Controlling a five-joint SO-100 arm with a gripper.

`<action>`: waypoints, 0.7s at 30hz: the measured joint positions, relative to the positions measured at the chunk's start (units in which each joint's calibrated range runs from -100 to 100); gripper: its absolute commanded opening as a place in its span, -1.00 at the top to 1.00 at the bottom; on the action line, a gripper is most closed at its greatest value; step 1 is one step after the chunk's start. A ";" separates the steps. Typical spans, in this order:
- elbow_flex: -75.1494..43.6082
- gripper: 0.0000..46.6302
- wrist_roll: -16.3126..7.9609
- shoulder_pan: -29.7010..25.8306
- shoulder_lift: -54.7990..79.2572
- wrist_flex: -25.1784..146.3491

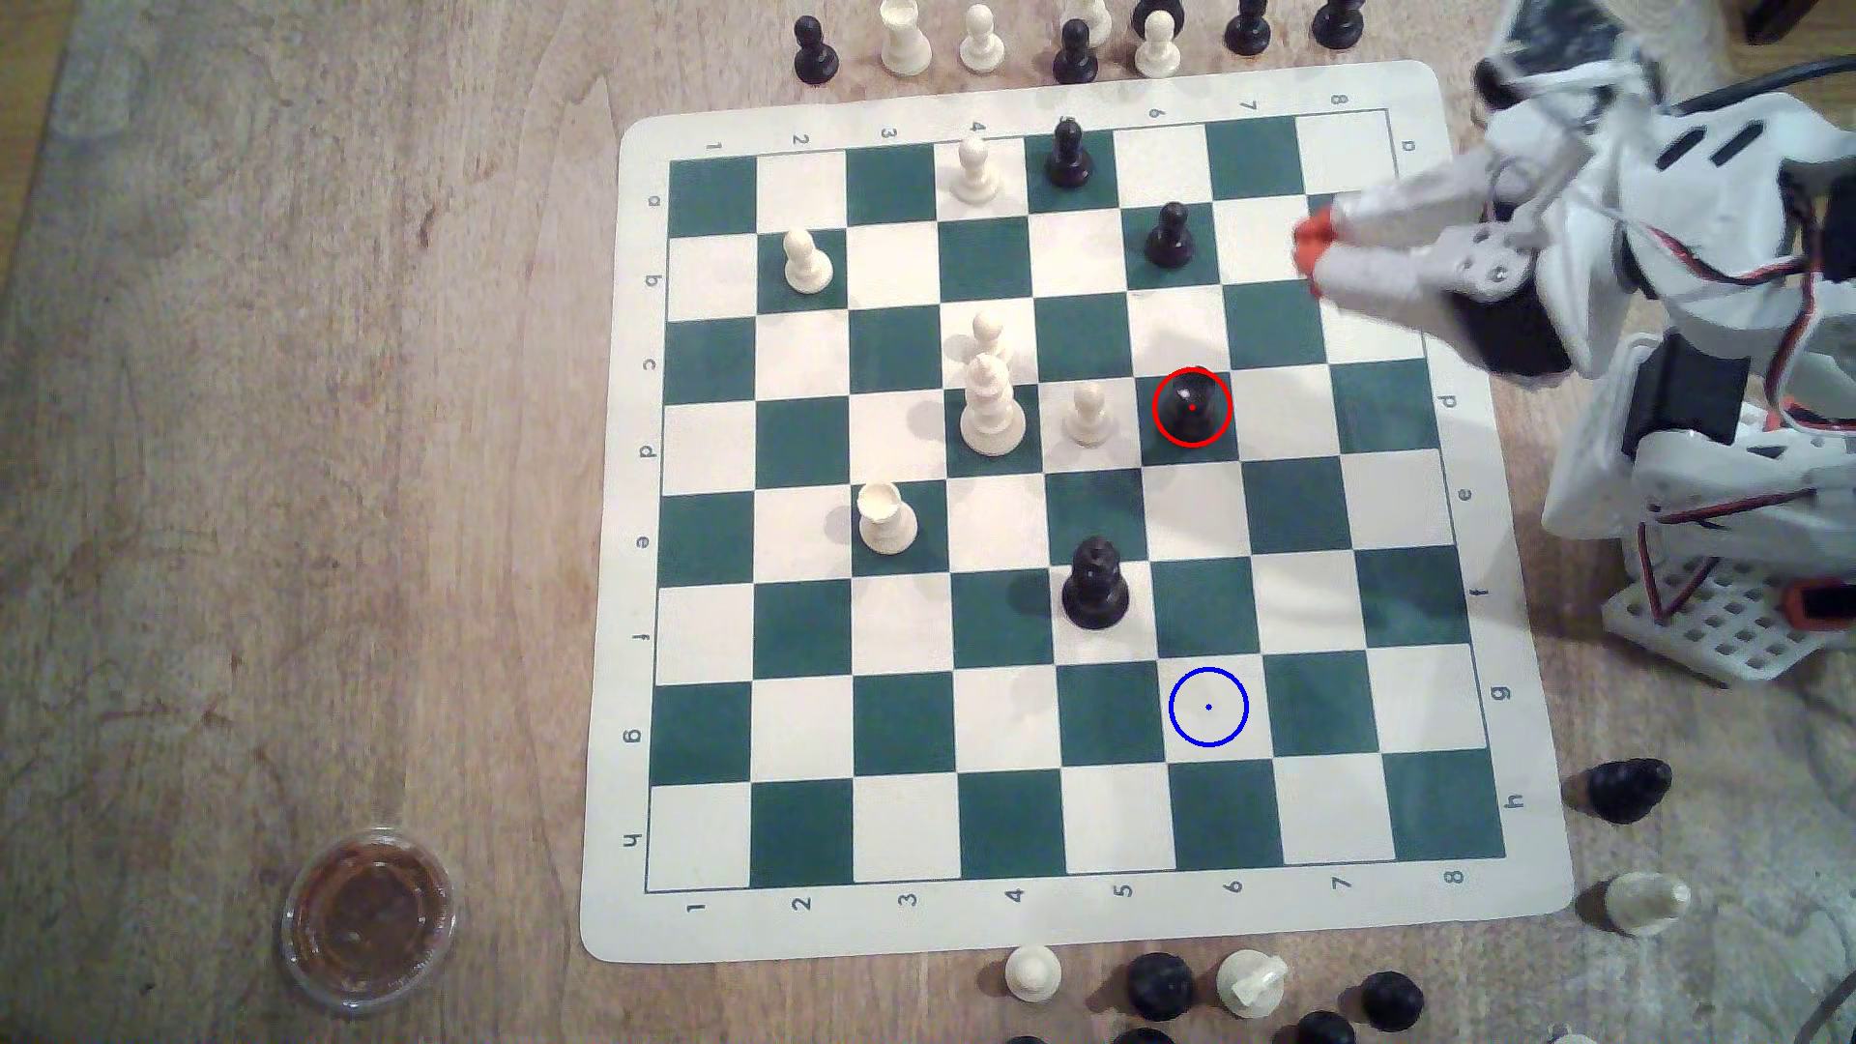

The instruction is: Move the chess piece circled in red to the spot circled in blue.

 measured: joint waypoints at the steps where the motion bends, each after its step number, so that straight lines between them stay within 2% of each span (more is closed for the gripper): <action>1: 0.00 0.71 -0.24 -0.74 0.84 0.40; 2: 0.00 0.60 -0.54 -1.55 1.84 0.80; 6: -0.18 0.45 -3.13 -3.98 7.04 1.12; 8: -2.35 0.44 -4.15 -5.68 11.23 2.23; 11: -8.68 0.38 -5.62 -5.24 18.52 5.58; 15: -12.02 0.29 -5.76 -4.50 24.88 7.17; 21: -13.74 0.38 -5.13 -3.61 36.20 7.41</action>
